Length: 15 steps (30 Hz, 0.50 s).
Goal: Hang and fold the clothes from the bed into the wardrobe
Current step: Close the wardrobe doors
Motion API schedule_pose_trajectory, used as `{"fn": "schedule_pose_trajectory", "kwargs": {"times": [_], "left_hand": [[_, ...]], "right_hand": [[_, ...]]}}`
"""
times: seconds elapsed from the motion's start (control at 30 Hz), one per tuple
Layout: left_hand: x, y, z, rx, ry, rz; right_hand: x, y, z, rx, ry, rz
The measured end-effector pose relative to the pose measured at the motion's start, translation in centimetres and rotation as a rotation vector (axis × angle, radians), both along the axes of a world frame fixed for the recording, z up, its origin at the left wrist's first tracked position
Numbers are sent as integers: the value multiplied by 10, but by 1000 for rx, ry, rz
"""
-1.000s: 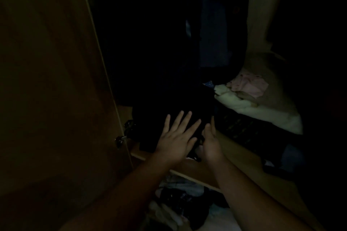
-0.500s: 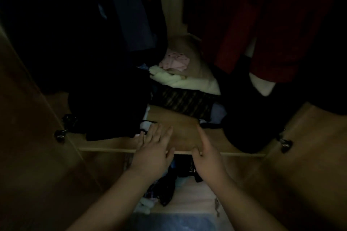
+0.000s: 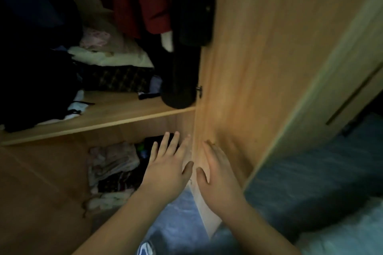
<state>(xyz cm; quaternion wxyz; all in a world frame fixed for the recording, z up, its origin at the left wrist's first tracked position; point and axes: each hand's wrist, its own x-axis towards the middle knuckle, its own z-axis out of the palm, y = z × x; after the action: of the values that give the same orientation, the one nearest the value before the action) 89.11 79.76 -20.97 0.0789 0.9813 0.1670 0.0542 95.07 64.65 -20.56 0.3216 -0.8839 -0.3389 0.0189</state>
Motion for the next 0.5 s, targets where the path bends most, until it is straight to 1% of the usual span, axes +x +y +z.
{"fn": "schedule_pose_trajectory", "kwargs": {"times": [0.17,0.27,0.37,0.5], "left_hand": [[9,-70,-2,4,50,-113],[20,-94,4,-1,48,-150],[25,-109,9,1,40,-170],[23,-111,11,26,43,-151]], "right_hand": [[-11,-99,-13,78,90,-95],[0,-138,-18,134,134,-210],[16,-159,-21,100,146,-274],[39,-153,-14,62,72,-228]]}}
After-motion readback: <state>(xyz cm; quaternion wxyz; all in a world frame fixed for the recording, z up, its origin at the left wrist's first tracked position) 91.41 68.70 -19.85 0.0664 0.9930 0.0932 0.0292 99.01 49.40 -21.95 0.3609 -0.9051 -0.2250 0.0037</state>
